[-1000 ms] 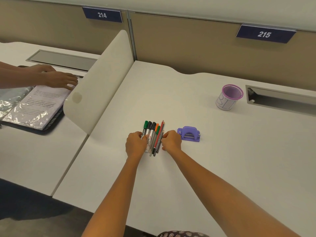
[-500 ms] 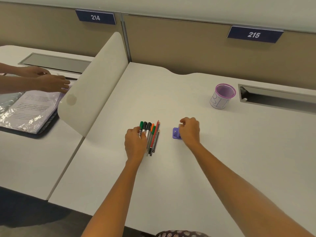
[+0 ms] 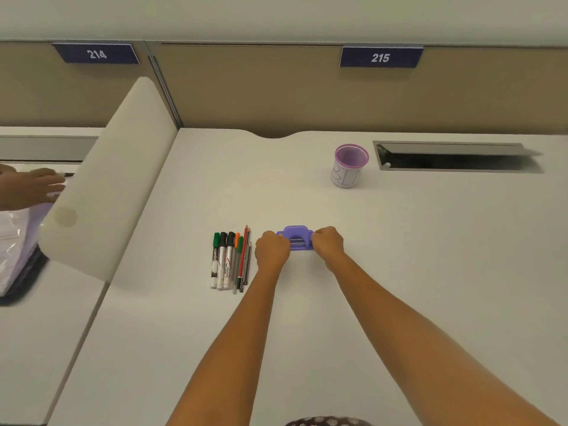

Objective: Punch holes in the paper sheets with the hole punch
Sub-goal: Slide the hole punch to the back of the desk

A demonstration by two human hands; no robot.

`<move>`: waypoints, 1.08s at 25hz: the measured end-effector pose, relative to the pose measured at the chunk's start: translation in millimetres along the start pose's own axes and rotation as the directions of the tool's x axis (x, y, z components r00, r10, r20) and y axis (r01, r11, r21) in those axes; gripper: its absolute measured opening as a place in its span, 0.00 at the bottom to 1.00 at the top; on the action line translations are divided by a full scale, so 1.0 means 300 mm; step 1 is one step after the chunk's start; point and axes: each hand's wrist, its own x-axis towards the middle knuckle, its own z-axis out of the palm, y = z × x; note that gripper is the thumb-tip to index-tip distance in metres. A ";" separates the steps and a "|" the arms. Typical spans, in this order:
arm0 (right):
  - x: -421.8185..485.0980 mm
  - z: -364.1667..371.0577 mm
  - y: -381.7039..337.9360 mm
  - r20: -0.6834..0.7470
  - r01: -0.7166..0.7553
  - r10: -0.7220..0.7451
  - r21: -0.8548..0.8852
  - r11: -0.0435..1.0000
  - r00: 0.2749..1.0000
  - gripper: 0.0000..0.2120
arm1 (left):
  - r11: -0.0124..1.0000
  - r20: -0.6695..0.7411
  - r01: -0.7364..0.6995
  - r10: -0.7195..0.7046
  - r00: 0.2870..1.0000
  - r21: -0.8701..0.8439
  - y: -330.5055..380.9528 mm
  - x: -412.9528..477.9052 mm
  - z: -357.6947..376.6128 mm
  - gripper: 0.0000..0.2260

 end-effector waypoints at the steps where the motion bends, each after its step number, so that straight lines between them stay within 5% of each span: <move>1: 0.006 0.001 -0.004 0.015 -0.013 0.013 0.006 1.000 1.000 0.16 | 1.000 0.004 0.007 -0.007 1.000 0.011 0.004 0.008 0.001 0.15; 5: 0.028 0.000 -0.003 0.038 -0.067 0.065 0.055 0.996 0.997 0.09 | 0.999 0.003 0.032 -0.032 0.999 0.010 0.002 0.032 0.015 0.16; 14: 0.061 -0.118 0.080 -0.020 -0.180 0.189 0.222 0.958 0.982 0.14 | 1.000 -0.004 -0.001 0.001 1.000 -0.009 0.123 0.005 0.104 0.17; 17: 0.082 -0.205 0.129 -0.046 -0.198 0.218 0.266 0.943 0.975 0.08 | 1.000 0.029 -0.022 0.022 0.999 -0.001 0.191 -0.027 0.171 0.16; 27: 0.192 -0.637 0.355 -0.121 -0.217 0.258 0.275 0.936 0.958 0.13 | 0.995 0.108 -0.085 0.080 0.991 0.047 0.485 -0.183 0.517 0.13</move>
